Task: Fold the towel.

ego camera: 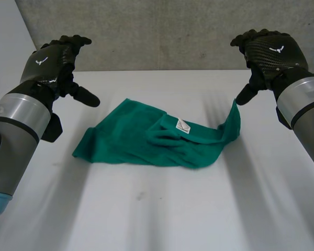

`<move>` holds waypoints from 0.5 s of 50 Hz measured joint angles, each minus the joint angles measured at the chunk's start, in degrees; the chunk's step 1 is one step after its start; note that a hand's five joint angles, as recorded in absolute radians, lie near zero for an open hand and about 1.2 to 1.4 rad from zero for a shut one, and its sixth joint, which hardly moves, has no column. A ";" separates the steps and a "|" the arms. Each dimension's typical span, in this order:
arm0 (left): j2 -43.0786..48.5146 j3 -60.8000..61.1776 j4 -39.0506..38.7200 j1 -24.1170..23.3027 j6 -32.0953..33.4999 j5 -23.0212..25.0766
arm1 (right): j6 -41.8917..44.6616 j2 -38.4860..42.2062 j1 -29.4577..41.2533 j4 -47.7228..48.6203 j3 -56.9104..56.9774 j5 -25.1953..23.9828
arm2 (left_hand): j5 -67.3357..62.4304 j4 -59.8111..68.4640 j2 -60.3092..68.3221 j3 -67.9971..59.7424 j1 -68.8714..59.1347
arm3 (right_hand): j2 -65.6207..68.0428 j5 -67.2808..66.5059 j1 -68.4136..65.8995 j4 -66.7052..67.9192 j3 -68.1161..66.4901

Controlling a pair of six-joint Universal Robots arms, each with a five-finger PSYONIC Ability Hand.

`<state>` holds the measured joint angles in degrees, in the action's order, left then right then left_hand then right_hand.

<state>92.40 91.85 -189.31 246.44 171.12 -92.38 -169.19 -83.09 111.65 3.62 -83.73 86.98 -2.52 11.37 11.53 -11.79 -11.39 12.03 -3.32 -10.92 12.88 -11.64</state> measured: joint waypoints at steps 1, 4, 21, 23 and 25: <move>0.12 -0.08 -0.02 -0.01 0.02 0.04 | 1.45 0.16 0.03 -0.05 0.00 -0.09 | 0.00 0.00 0.00 0.00 0.00 | 0.00 0.00 0.00 0.00 0.00; 0.64 -0.53 -0.09 -0.05 0.60 0.16 | 6.47 1.22 0.24 -0.19 0.13 -0.25 | 0.00 0.00 0.00 0.00 0.00 | 0.00 0.00 0.00 0.00 0.00; 6.70 -2.13 -0.36 0.27 17.59 -0.42 | 7.54 29.65 11.19 -0.76 19.74 0.56 | 0.00 0.00 0.00 0.00 0.00 | 0.00 0.00 0.00 0.00 0.00; 6.77 -1.85 -0.41 0.50 18.10 -0.40 | 0.72 36.11 11.81 -0.81 25.86 0.36 | 0.01 0.00 0.00 0.00 0.00 | 0.00 0.00 0.00 0.00 0.00; 6.77 -1.74 -0.43 0.60 18.09 -0.38 | -1.97 38.77 11.89 -0.82 28.44 0.32 | 0.00 0.00 0.00 0.00 0.00 | 0.00 0.00 0.00 0.00 0.00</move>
<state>99.16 90.11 -189.74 247.05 189.22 -92.76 -171.16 -44.33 123.55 2.80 -55.29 87.29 -2.52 11.37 11.53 -11.79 -11.39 12.03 -3.32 -10.92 12.88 -11.64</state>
